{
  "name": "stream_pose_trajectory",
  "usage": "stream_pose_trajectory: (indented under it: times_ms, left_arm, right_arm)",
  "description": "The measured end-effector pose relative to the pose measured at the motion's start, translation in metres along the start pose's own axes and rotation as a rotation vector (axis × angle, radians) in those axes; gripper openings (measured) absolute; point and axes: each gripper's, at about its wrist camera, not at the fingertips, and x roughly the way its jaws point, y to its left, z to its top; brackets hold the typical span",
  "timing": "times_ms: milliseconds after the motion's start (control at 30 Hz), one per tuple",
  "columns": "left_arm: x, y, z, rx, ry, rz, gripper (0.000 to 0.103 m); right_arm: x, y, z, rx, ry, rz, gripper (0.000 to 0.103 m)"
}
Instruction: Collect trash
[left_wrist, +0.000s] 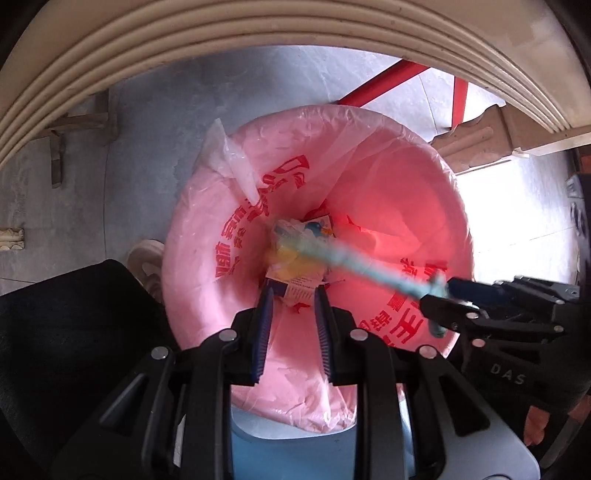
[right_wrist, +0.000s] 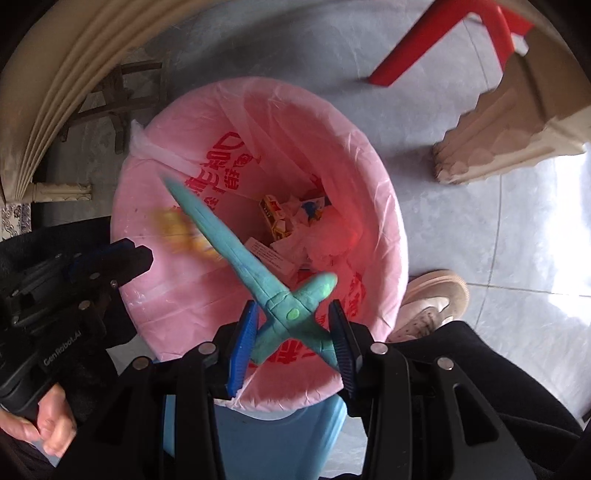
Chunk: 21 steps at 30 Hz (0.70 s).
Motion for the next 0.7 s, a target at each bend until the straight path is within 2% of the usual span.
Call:
stream_pose_trajectory:
  times_ms: [133,200,233,267,333,500,700]
  left_arm:
    - [0.005,0.003,-0.001,-0.012,0.002,0.002,0.023]
    - [0.003,0.004,0.0,-0.017,-0.002,0.005,0.032]
    - [0.002,0.005,0.0,-0.018,-0.008,0.017,0.037]
    - [0.0,0.005,0.0,-0.019,-0.012,0.026,0.038]
    - [0.001,0.007,0.001,-0.024,-0.007,0.034,0.042]
    - [0.006,0.006,0.002,-0.009,0.022,0.069,0.049]
    - [0.002,0.0,0.001,0.013,0.012,0.097,0.054]
  right_arm:
    - [0.01,-0.001,0.002,0.016,0.008,0.034,0.036]
    - [0.008,0.0,0.003,0.009,-0.006,0.016,0.037]
    - [0.005,0.001,0.004,-0.001,-0.023,0.003,0.043]
    - [0.003,0.001,0.004,-0.007,-0.038,-0.006,0.047]
    - [-0.001,0.004,0.004,-0.016,-0.067,-0.027,0.064]
    - [-0.002,0.005,0.004,-0.038,-0.075,-0.05,0.065]
    - [-0.003,0.001,0.002,-0.031,-0.08,-0.057,0.065]
